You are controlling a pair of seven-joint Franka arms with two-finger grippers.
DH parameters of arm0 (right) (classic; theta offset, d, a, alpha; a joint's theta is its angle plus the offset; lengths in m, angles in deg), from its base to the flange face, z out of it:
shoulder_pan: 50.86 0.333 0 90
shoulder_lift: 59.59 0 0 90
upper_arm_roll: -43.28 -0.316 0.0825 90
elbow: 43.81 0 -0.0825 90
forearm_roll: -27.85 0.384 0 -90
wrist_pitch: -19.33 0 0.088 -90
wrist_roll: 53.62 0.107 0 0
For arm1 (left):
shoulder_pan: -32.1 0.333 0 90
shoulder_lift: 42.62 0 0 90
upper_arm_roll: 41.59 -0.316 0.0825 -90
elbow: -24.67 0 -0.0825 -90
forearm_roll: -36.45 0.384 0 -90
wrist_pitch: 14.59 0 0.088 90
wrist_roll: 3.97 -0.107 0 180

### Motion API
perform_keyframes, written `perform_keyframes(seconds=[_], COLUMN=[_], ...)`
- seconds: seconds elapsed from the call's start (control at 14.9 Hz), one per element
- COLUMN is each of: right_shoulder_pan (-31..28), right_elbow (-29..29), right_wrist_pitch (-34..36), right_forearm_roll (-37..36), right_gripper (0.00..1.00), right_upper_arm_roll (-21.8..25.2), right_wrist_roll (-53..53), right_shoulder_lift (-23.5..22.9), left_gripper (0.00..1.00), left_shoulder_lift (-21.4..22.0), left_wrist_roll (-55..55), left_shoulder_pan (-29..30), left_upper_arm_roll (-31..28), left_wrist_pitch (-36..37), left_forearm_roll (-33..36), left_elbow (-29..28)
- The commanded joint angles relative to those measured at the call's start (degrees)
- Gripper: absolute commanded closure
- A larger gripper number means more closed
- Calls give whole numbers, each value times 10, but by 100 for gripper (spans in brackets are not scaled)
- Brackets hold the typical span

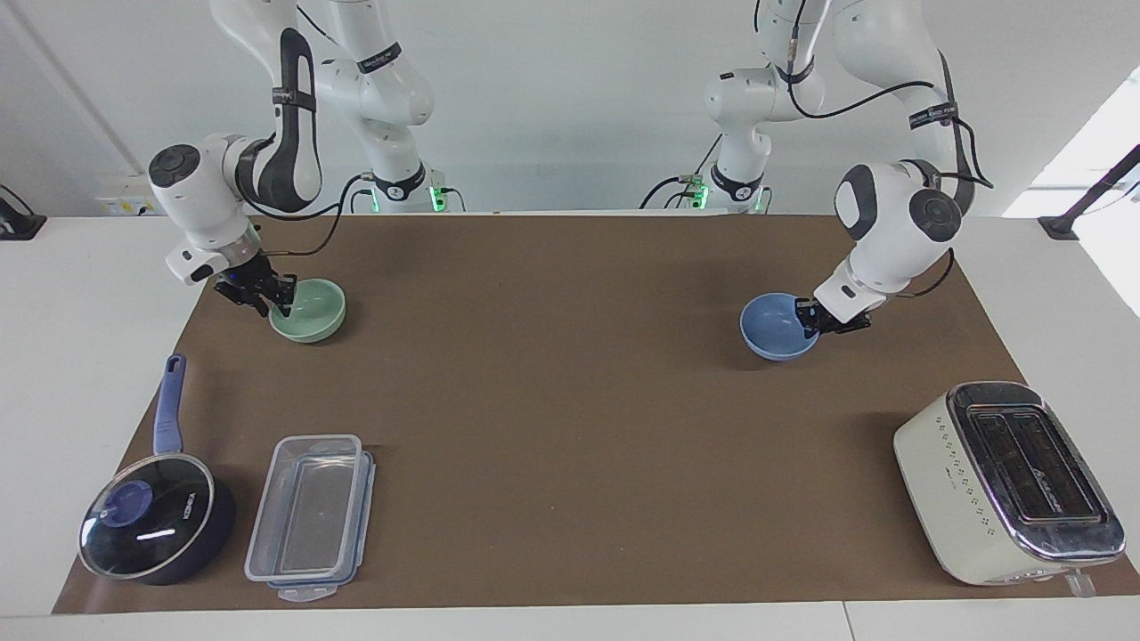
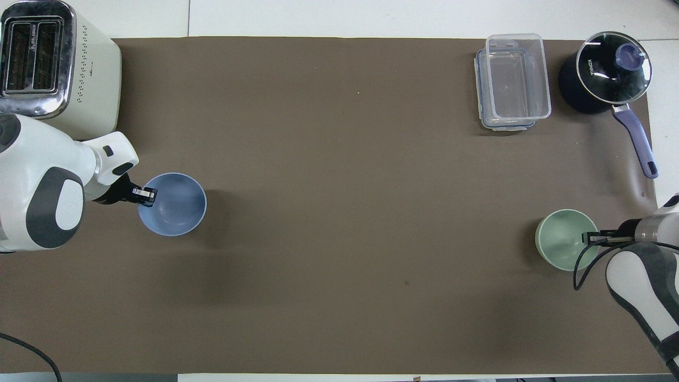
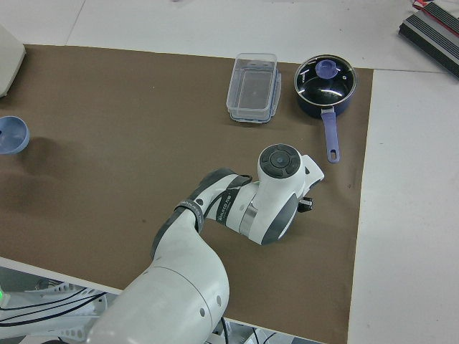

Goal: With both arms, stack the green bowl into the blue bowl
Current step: 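Slide the blue bowl toward the table center with the left gripper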

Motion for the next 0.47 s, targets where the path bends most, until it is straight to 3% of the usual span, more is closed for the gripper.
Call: perform_keyframes(seconds=[0.0,0.4], right_shoulder_pan=[-6,-1], right_elbow=[-1,-71], right_wrist_pitch=[8,70], right_forearm_roll=[25,25], right_gripper=[100,100], right_upper_arm_roll=[-3,-8], right_wrist_roll=[-17,-14], right_shoulder_lift=[4,12], left_gripper=[100,100], left_shoulder_lift=[-33,-30], left_wrist_roll=[131,337], left_shoulder_pan=[-90,-279], left_upper_arm_roll=[-2,-1], left_wrist_pitch=[42,-85], left_forearm_roll=[-41,-67], left_elbow=[78,6])
